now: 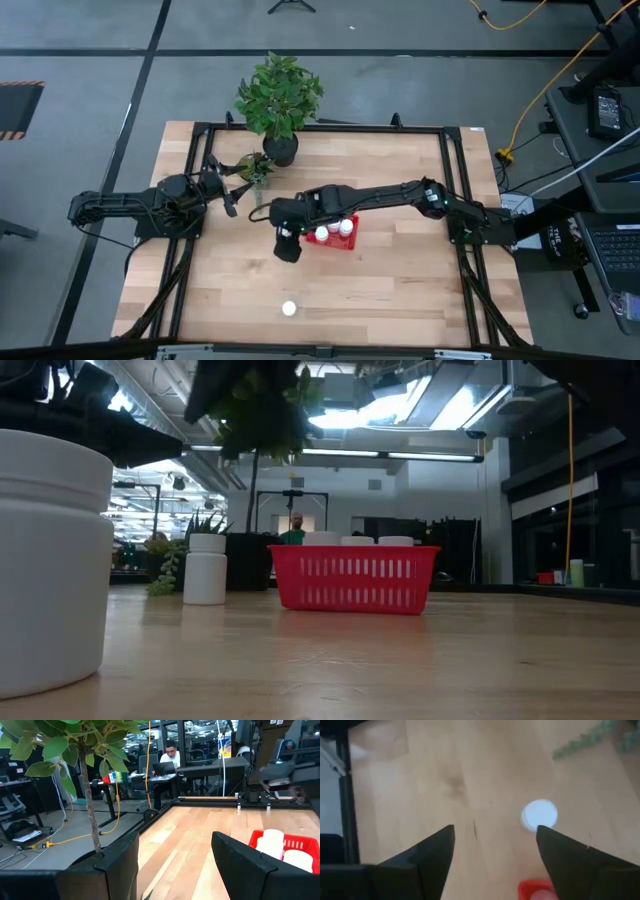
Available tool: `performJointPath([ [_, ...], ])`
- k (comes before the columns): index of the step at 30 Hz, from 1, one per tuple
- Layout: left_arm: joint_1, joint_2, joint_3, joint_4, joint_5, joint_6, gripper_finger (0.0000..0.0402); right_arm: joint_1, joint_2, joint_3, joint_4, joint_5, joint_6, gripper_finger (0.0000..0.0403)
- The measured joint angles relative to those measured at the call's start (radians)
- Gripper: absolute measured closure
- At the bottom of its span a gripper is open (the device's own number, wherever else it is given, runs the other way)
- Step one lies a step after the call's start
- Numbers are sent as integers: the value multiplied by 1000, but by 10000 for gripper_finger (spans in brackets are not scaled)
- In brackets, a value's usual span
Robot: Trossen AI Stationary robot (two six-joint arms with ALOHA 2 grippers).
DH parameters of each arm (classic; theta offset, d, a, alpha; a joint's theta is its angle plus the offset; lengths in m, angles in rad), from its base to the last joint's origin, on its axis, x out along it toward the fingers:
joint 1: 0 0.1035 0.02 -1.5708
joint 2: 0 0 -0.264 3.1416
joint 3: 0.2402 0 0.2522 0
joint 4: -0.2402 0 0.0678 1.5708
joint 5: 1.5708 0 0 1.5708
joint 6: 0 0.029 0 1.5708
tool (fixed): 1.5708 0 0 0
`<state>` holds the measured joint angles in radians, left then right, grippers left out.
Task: Pick and place pill bottles into a basket
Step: Put the white pill bottle into the red bin
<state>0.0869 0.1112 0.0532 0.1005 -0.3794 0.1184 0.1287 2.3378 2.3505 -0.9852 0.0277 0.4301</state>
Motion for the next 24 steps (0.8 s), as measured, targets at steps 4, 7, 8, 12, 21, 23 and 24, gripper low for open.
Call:
performJointPath([
  [4,0,0,0,0,0,0,156,-49,5,-1,-32,3,-40,75],
  [7,0,0,0,0,0,0,157,-85,22,-3,-78,4,-62,48],
  [8,0,0,0,0,0,0,157,-94,33,-3,-78,-1,-74,42],
  [12,0,0,0,0,-1,0,155,-114,48,-2,-76,-29,-100,33],
  [21,0,0,0,-1,-1,0,156,-115,55,-2,-20,-24,-145,32],
  [23,0,0,0,0,-1,0,155,-115,70,0,14,-24,-163,32],
  [24,0,0,0,-1,0,0,155,-115,79,0,5,-25,-174,32],
])
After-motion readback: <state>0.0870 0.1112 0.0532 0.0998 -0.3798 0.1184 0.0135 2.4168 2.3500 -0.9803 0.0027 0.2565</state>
